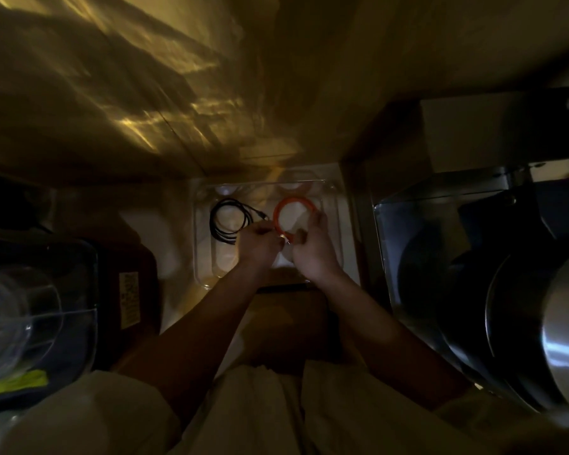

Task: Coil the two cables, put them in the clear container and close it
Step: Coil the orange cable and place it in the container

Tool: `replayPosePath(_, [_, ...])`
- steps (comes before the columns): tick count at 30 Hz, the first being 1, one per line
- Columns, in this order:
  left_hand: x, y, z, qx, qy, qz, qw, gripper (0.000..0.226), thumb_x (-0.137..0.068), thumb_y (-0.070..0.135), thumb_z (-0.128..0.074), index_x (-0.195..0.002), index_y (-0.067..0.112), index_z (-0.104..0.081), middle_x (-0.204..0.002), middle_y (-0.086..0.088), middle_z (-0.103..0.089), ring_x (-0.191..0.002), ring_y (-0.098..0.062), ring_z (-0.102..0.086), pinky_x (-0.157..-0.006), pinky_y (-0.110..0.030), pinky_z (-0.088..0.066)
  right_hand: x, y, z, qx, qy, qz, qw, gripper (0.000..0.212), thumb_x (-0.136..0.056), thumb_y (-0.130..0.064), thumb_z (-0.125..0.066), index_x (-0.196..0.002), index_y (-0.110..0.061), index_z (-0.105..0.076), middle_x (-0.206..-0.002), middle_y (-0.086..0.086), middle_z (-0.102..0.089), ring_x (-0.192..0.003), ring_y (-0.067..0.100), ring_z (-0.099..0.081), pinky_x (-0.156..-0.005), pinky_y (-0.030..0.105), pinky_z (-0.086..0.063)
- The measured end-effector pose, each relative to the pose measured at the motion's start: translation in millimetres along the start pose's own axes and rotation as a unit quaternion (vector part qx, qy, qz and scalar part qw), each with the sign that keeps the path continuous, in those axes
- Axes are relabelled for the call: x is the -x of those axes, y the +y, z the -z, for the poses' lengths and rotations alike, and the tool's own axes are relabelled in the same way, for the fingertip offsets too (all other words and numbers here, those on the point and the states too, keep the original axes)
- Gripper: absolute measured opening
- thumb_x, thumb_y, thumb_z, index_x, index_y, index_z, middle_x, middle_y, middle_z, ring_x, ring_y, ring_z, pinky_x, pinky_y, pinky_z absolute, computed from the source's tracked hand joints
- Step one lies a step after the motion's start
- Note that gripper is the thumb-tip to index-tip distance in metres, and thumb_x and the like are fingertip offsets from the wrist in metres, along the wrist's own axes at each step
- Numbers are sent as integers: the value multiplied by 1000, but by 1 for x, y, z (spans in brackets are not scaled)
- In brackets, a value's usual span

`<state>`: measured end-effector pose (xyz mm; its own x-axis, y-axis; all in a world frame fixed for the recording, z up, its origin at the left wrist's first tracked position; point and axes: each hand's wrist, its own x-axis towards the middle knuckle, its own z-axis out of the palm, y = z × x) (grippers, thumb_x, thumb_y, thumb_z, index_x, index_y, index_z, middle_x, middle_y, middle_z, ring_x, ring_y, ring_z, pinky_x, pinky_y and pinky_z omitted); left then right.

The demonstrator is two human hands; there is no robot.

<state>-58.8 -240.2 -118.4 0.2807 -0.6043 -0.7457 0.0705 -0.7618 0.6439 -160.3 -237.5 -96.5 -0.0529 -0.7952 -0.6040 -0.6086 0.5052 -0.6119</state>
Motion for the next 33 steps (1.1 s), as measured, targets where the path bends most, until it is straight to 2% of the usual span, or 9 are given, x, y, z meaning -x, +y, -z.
replayPosePath(4, [4, 1, 3, 1, -15, -12, 1000, 24, -80, -8, -52, -72, 7, -69, -64, -9, -60, -55, -16, -51, -55, -22, -37, 2, 3, -3, 80, 12, 38, 996, 63, -98, -14, -47, -151, 4, -19, -163, 19, -5, -149, 32, -14, -120, 40, -21])
replayPosePath(7, [5, 0, 5, -9, -19, -14, 1000, 21, -81, -7, -54, -87, -2, -73, -82, -28, -69, -58, -13, -52, -57, -22, -38, 3, 6, -4, 136, 14, 41, 990, 65, -97, -22, -50, -150, 3, -23, -164, 18, -3, -150, 33, -7, -121, 43, -15])
replayPosePath(10, [3, -3, 7, -19, -23, -17, 999, 27, -81, -6, -56, -96, 2, -76, -98, -26, -73, -69, -15, -59, -65, -24, -43, 8, 7, -6, 190, 25, 49, 980, 69, -93, -25, -51, -151, 1, -23, -164, 17, 1, -149, 36, -3, -120, 44, -12])
replayPosePath(12, [1, -4, 9, -10, -30, -12, 999, 26, -84, -6, -57, -96, 7, -76, -100, -19, -75, -74, -17, -62, -67, -26, -45, 11, 7, -7, 192, 30, 47, 980, 70, -93, -24, -51, -151, 1, -22, -164, 17, 1, -147, 37, -5, -120, 45, -13])
replayPosePath(15, [0, -4, 9, -16, -38, -12, 999, 30, -84, -6, -54, -100, 5, -76, -94, -16, -73, -68, -14, -59, -65, -25, -44, 13, 8, -3, 163, 29, 53, 985, 67, -94, -20, -51, -151, 1, -23, -163, 17, -6, -148, 35, -12, -120, 43, -19])
replayPosePath(19, [4, -4, 9, -2, -41, -12, 999, 32, -81, -11, -52, -100, 1, -75, -91, -18, -70, -71, -18, -56, -67, -27, -41, 14, 12, 2, 133, 4, 64, 989, 50, -96, -15, -48, -142, 0, -38, -157, 18, -26, -146, 32, -25, -117, 41, -28])
replayPosePath(21, [6, -2, 10, 10, -43, -5, 999, 31, -82, -11, -53, -96, 6, -75, -90, -16, -70, -67, -17, -54, -64, -25, -40, 13, 12, 1, 126, -1, 72, 989, 45, -95, -15, -48, -138, -3, -45, -154, 16, -32, -143, 31, -30, -114, 42, -31])
replayPosePath(25, [8, 2, 14, 19, -47, 9, 999, 29, -85, -7, -54, -89, 13, -75, -91, -13, -70, -77, -20, -58, -74, -31, -43, 13, 13, 0, 116, 6, 83, 990, 42, -95, -16, -48, -136, -4, -51, -151, 13, -37, -141, 28, -33, -114, 41, -32])
replayPosePath(33, [15, 3, 24, -13, -27, -19, 999, 29, -91, 1, -50, -105, 10, -74, -93, -9, -69, -82, -17, -60, -75, -30, -46, 20, 16, 0, 115, 14, 94, 989, 39, -95, -18, -47, -131, -7, -57, -145, 10, -44, -136, 26, -40, -111, 38, -37])
